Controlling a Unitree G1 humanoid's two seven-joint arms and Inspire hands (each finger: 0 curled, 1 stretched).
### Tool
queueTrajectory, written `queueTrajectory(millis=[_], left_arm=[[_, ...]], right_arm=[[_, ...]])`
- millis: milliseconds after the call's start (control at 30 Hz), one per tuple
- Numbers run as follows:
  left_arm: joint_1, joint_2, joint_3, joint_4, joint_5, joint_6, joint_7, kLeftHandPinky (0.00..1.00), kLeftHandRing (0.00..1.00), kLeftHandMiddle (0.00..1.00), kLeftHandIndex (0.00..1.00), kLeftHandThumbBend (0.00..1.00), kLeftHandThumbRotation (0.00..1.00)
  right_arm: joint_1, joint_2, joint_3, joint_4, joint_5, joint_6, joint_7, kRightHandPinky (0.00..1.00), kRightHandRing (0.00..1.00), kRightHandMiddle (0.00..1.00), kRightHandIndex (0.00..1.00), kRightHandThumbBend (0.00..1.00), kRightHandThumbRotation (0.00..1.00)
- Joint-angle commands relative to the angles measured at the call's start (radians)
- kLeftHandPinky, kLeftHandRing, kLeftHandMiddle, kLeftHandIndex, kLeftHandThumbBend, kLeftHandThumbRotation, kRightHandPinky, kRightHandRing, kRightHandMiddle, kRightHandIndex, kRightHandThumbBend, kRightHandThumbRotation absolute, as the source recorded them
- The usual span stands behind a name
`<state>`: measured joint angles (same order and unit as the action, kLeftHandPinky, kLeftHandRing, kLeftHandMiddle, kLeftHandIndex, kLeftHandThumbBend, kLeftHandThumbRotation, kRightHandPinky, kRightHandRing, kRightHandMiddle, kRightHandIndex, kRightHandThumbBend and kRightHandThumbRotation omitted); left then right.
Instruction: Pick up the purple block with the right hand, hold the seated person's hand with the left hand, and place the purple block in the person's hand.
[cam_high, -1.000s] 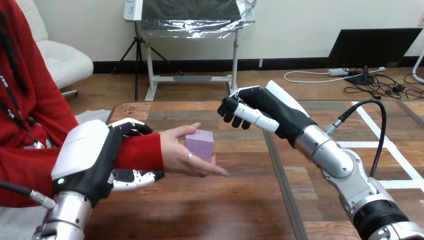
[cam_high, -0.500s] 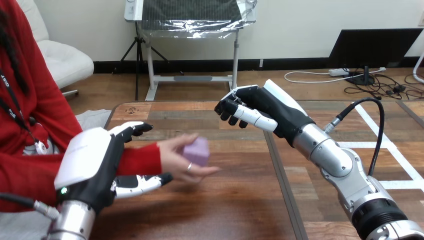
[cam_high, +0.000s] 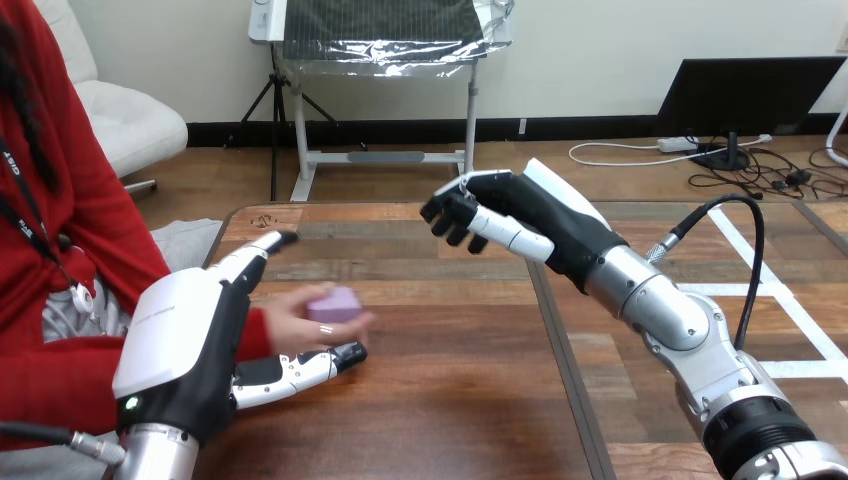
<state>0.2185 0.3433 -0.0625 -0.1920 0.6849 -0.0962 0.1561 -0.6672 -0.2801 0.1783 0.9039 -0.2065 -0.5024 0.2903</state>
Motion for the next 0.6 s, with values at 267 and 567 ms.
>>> queueTrajectory(millis=[267, 567], left_arm=[[0.002, -0.01, 0.004, 0.008, -0.012, -0.066, 0.085, 0.83, 0.89, 0.91, 0.95, 1.0, 0.77], [0.038, -0.019, 0.007, 0.013, -0.041, -0.091, 0.099, 0.81, 0.87, 0.91, 0.94, 1.0, 0.8]], right_arm=[[0.052, -0.01, -0.045, -0.165, 0.071, 0.005, 0.044, 0.59, 0.66, 0.67, 0.69, 1.0, 1.0], [0.13, -0.012, -0.064, -0.25, 0.123, -0.003, 0.08, 0.6, 0.67, 0.68, 0.7, 1.0, 1.0]])
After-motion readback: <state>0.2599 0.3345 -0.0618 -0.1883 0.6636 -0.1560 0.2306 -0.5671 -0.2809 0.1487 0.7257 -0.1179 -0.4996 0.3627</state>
